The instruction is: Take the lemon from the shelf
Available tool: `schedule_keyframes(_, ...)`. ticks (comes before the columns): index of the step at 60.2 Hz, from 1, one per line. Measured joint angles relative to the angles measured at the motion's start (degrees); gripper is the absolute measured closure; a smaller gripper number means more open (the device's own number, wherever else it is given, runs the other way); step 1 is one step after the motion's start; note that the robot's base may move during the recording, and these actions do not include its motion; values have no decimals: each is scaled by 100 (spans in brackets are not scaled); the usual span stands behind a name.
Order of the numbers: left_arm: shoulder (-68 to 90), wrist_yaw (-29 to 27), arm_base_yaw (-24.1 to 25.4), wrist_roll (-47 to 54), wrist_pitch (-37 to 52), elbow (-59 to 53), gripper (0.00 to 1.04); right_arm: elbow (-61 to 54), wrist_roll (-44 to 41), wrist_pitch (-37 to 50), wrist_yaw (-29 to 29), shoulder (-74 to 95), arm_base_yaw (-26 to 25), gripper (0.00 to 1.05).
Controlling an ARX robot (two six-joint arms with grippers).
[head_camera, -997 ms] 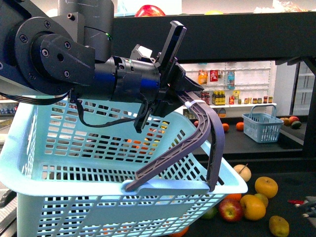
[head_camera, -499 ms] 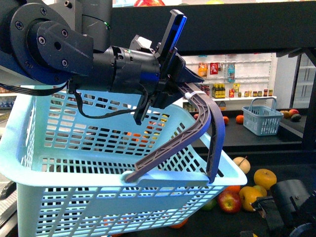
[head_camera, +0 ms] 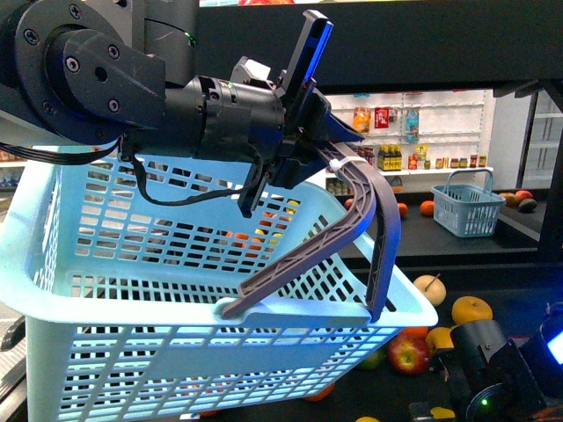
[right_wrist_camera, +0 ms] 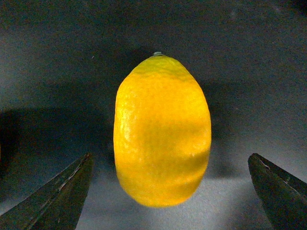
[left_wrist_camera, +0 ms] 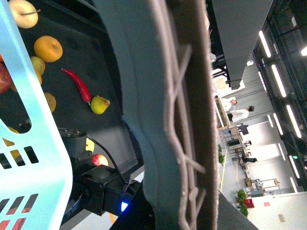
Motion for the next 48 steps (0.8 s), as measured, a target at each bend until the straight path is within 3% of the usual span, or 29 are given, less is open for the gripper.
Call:
schedule_keyframes(10,0,4,0,0,0,0,97,387,33,-127,-20,278,9,8)
schedule_keyframes(31,0,4,0,0,0,0,97,247,52,-4,-105,260,-9,56)
schedule_keyframes(48,0,0,0,0,0,0,97,-1062,-190,874,-129,-647,-315,61)
